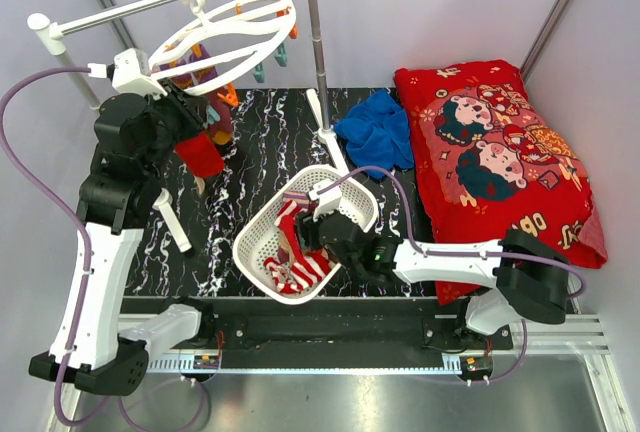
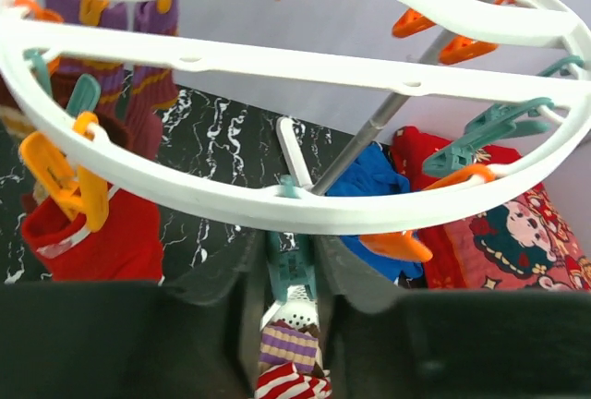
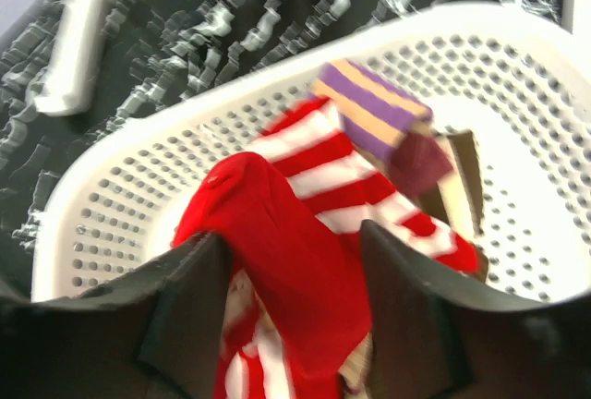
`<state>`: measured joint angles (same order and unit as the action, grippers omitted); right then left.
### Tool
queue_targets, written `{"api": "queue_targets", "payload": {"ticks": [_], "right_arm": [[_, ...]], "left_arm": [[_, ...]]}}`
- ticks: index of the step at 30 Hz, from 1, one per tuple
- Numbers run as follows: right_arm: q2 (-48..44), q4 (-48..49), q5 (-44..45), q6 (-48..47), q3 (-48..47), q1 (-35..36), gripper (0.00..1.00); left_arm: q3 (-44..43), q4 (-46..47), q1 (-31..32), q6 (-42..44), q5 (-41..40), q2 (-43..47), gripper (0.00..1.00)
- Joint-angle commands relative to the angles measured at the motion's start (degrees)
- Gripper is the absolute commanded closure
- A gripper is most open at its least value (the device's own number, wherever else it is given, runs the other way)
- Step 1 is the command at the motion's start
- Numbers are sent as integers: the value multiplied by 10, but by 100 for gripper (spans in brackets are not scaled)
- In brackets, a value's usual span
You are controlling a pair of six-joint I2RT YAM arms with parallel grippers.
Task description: Remove the socks clipped to the hanger
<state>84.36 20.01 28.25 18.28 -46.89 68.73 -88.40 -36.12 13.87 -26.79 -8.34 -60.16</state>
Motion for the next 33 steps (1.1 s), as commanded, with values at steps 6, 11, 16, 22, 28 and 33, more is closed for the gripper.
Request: {"api": "queue_targets", "payload": {"ticks": [6, 11, 16, 22, 28, 33], "right_arm": [[-43, -100, 52, 11, -85, -5, 15], [-67, -32, 23, -11, -77, -5, 11], [-17, 180, -28, -147, -73, -6, 13], [90, 267, -117, -258, -176, -7, 11], [213, 363, -150, -326, -266, -6, 9], [298, 433, -161, -360, -307, -10, 7]], "left_arm": [[19, 87, -1, 13, 95, 22, 62], [17, 91, -1, 17, 112, 18, 59], [18, 101, -1, 16, 126, 12, 56], [17, 116, -1, 17, 143, 8, 54], [4, 118, -1, 21, 164, -2, 52], [-7, 119, -1, 21, 191, -11, 50]]}}
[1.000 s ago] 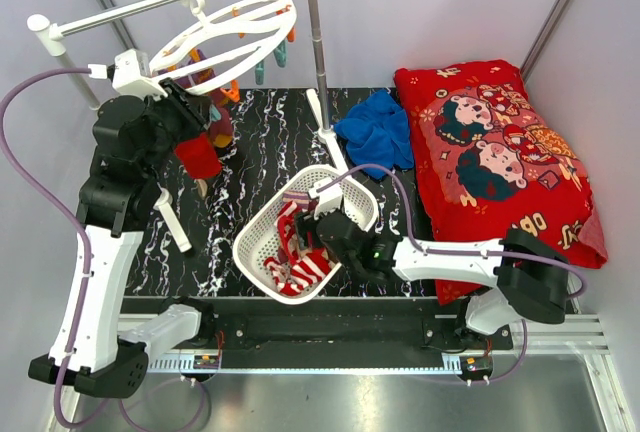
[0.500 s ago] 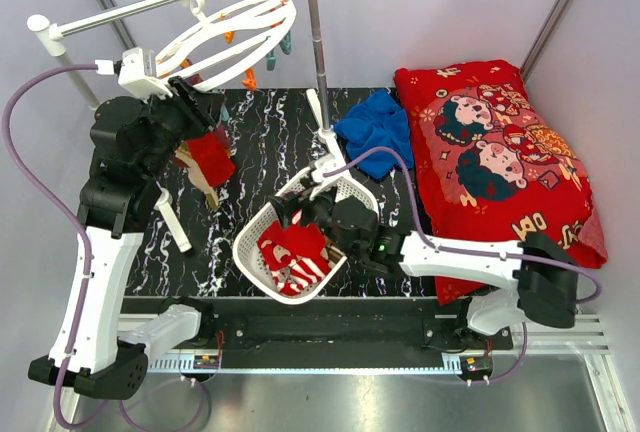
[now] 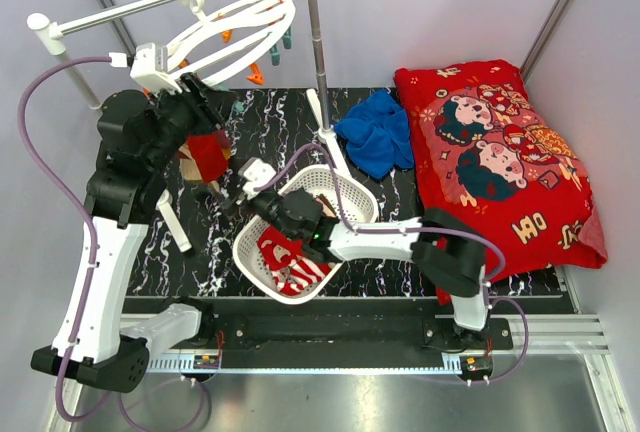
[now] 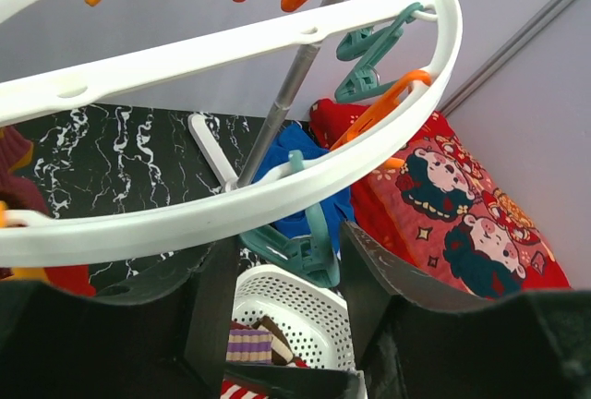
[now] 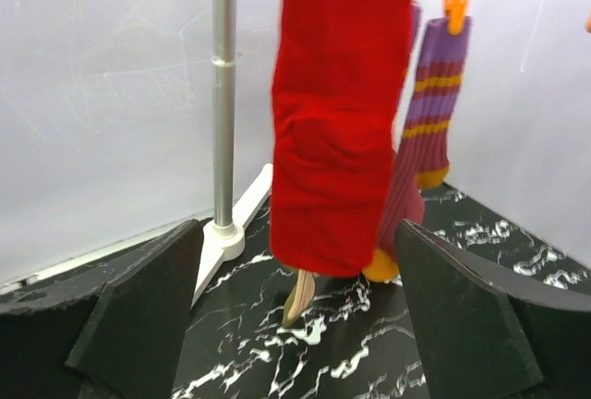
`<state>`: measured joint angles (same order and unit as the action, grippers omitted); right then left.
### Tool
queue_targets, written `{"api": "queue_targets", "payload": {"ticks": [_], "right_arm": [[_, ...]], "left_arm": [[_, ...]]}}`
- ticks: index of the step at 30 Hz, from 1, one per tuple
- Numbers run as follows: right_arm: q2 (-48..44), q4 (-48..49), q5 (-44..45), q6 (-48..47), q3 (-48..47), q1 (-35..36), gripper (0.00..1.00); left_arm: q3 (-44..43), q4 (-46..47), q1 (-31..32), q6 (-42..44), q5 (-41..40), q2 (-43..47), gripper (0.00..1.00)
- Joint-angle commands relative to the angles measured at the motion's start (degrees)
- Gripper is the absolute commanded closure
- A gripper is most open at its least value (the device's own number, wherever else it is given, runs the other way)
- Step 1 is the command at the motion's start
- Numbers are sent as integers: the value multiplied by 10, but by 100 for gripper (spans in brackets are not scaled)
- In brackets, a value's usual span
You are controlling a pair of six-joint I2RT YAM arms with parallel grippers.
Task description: Remove the socks clipped to the hanger
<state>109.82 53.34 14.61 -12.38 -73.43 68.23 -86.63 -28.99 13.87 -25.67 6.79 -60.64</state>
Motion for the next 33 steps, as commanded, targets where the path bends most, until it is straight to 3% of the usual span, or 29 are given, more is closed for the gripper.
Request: {"api": "queue_targets", "payload": {"ticks": [1, 14, 16, 20, 22, 25, 33], "right_arm": [[53, 102, -22, -55, -60, -6, 7], [198, 90, -26, -68, -211, -29, 12], [207, 85, -19, -63, -233, -35, 20], [197, 83, 0, -73, -233, -38, 63], [182, 92, -3, -73, -205, -38, 73], [145, 106, -13, -71, -163, -38, 98], [51, 144, 19, -51, -53, -38, 100]], "left_arm": [[-28, 44, -1, 11, 45, -8, 50], [-38, 40, -1, 11, 65, -8, 48], [-34, 39, -1, 12, 63, -4, 48], [-36, 26, -1, 20, 58, 3, 46], [-43, 7, -1, 19, 49, 7, 44], [-50, -32, -1, 11, 11, 19, 38], [-74, -135, -1, -23, -58, 52, 33]]}}
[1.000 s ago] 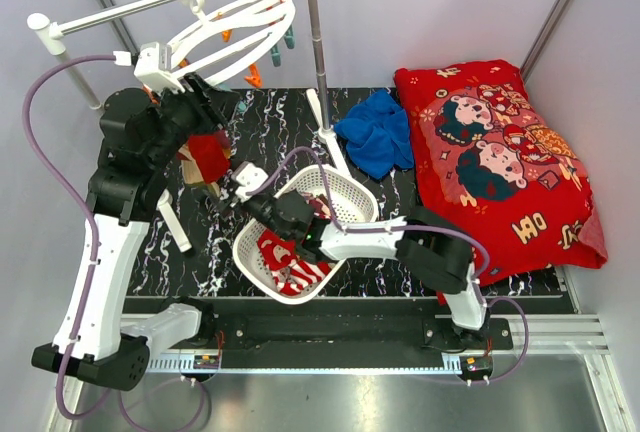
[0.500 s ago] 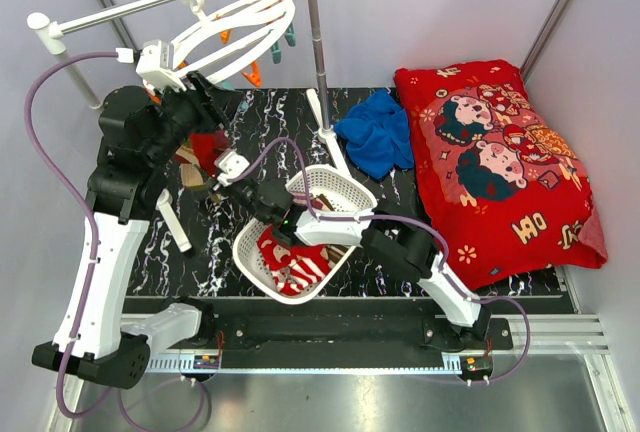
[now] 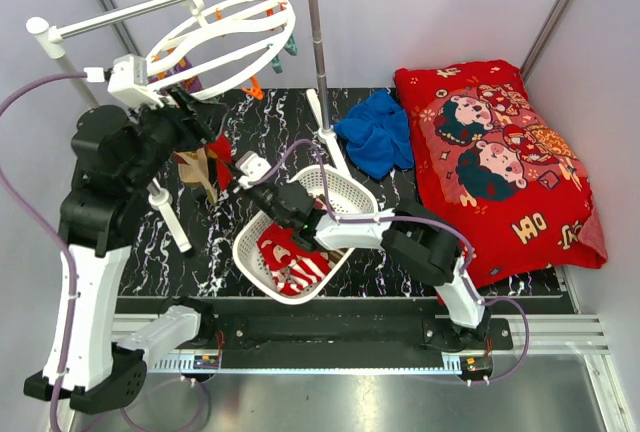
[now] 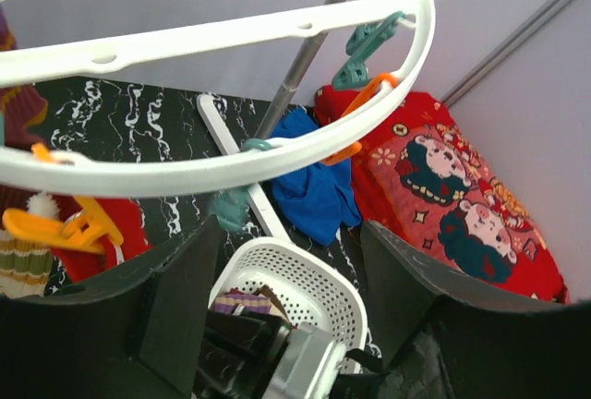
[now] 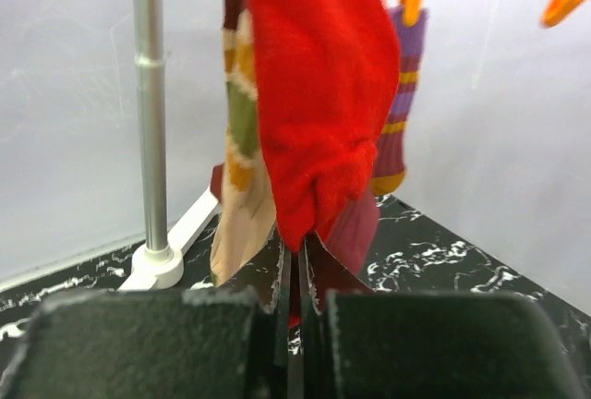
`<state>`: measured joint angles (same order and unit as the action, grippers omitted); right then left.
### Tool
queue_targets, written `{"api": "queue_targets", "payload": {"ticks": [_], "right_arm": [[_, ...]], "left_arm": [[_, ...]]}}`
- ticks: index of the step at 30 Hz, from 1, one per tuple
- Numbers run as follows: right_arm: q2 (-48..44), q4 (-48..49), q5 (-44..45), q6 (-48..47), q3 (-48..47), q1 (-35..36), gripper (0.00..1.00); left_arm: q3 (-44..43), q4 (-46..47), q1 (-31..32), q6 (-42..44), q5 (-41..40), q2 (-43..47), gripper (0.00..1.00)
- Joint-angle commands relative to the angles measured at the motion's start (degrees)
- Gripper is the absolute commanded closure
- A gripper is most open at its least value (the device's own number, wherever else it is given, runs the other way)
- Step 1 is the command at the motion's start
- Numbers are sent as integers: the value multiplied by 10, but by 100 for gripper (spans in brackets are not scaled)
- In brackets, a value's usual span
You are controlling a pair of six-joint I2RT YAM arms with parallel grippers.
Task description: Remove the socks clipped to the hanger
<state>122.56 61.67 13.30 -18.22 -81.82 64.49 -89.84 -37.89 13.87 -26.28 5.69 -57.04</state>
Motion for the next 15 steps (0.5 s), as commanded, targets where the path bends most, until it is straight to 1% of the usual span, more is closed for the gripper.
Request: {"api": "queue_targets", "payload": {"ticks": [1, 3, 4, 7, 15], "right_arm": [[-91, 63, 36, 7, 39, -2, 100], [-105, 78, 31, 6, 68, -1, 100], [-118, 82, 20, 6, 77, -1, 100], [-146, 84, -5, 16, 105, 2, 100], [-187, 86, -7, 27, 143, 20, 100]], "left_arm": [[-58, -60, -1, -18, -69, 16, 34], [-76, -102, -1, -16, -103, 11, 34], [-88, -113, -1, -14, -142, 10, 34], [-96, -136, -1, -17, -191, 7, 34], [-86, -141, -1, -9, -242, -3, 35]]}}
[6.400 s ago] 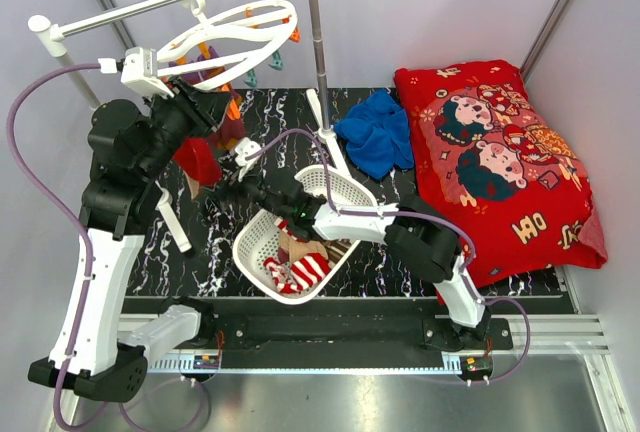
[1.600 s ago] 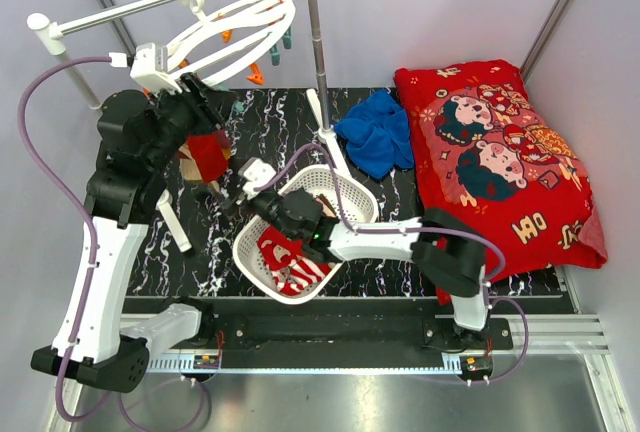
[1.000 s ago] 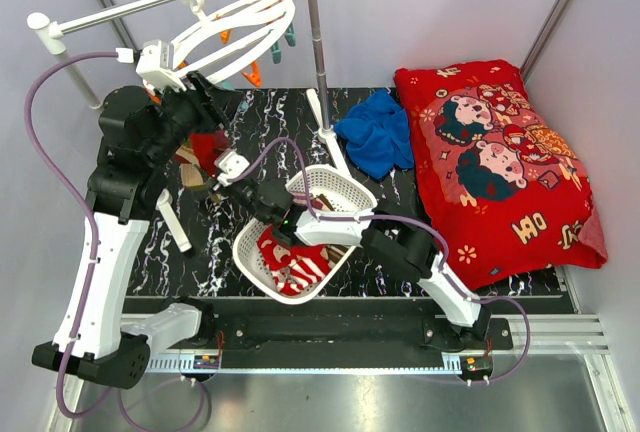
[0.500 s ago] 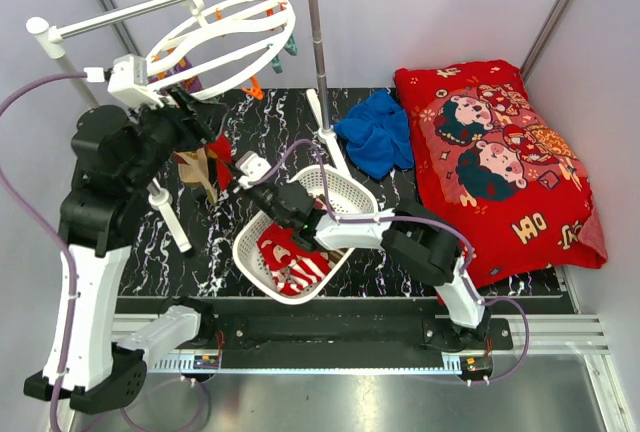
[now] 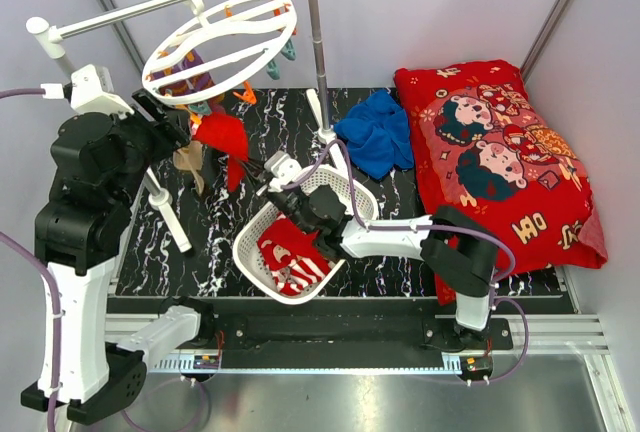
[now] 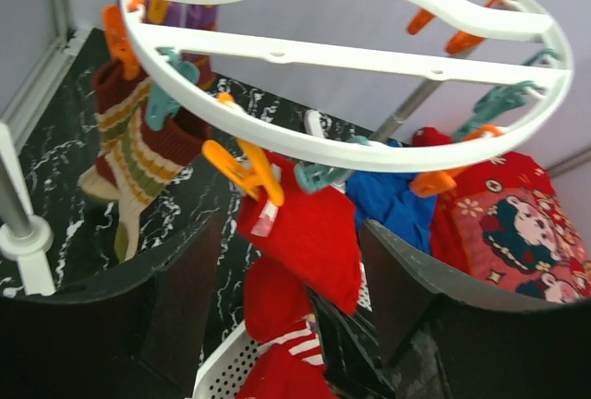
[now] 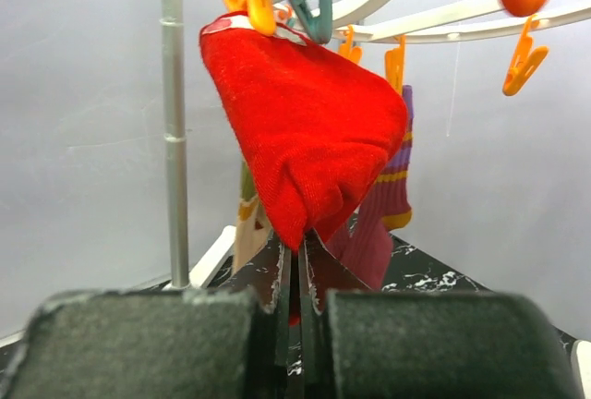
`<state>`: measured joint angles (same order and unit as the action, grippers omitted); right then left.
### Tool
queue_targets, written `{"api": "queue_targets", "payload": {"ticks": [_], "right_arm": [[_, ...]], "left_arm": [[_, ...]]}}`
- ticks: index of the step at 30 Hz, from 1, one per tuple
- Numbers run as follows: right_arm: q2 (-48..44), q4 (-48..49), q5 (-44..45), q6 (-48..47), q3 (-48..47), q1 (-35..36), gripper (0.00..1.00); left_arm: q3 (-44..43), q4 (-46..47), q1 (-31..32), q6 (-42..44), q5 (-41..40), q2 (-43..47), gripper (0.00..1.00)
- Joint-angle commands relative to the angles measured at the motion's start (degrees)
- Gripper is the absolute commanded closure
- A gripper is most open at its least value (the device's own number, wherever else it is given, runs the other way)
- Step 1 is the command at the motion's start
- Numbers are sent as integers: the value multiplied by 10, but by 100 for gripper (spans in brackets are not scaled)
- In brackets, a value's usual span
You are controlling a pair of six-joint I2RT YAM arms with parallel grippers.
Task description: Remove the socks clipped to the hanger
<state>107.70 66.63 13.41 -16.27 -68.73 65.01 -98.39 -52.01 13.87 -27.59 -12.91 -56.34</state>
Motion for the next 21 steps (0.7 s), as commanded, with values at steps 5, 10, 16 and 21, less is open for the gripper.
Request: {"api": "queue_targets", "payload": {"ticks": [5, 10, 16, 21], "right_arm": [[-48, 39, -8, 17, 21, 29, 100], [-55, 42, -9, 25, 23, 38, 100], [-57, 46, -9, 27, 27, 44, 100], [-60, 50, -10, 28, 33, 47, 100]], "left_arm": [[9, 15, -1, -4, -60, -24, 36], [35, 41, -2, -26, -75, -23, 37], [59, 63, -19, -50, -64, -25, 38], [68, 83, -38, -62, -34, -33, 42]]}}
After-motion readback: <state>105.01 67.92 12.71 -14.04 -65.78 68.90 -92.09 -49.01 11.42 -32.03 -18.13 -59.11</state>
